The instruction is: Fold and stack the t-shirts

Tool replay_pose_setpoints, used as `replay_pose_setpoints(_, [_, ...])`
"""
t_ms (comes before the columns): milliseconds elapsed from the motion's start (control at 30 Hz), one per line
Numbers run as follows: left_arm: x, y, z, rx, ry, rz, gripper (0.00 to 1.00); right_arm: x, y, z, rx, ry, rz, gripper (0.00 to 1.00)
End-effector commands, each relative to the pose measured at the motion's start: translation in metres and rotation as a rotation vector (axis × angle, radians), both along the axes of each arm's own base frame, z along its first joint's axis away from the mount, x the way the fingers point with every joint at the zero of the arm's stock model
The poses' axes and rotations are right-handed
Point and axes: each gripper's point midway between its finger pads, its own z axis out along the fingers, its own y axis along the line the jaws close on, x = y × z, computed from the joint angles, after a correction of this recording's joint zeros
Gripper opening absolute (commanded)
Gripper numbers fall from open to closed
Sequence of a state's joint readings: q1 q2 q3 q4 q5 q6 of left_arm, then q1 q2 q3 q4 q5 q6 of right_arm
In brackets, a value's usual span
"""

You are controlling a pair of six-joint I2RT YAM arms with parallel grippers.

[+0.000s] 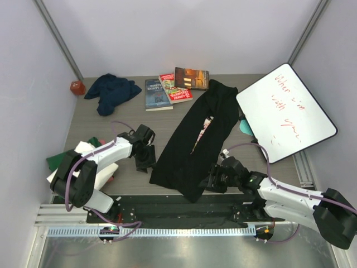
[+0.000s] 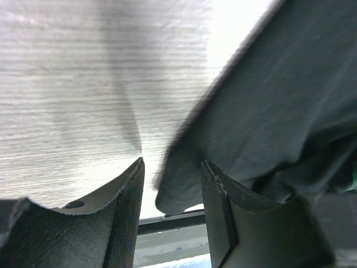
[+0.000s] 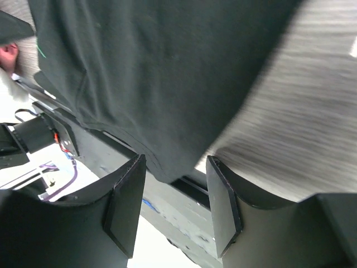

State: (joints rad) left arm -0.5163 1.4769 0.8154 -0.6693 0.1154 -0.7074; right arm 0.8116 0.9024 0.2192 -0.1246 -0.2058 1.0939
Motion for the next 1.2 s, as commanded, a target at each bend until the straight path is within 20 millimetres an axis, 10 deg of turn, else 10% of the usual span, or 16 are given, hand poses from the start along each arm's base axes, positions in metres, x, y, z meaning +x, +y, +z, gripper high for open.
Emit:
replay_pose_setpoints(0, [-0.003,-0.005,0.0,-0.042,0.01,0.014,0.47,-0.001,-0.003,-0.015,-0.037,0.008,-0.003,0.54])
replay_pose_setpoints(500, [-0.025,-0.016,-0.021,-0.134,0.12,0.028,0.59,-0.02,-0.015,-0.033,-0.055,0.06,-0.013,0.54])
replay_pose_setpoints(1167, [-0.035,-0.008,-0.03,-0.102,0.149,0.038,0.45,-0.036,0.012,-0.05,-0.105,0.061,0.086,0.54])
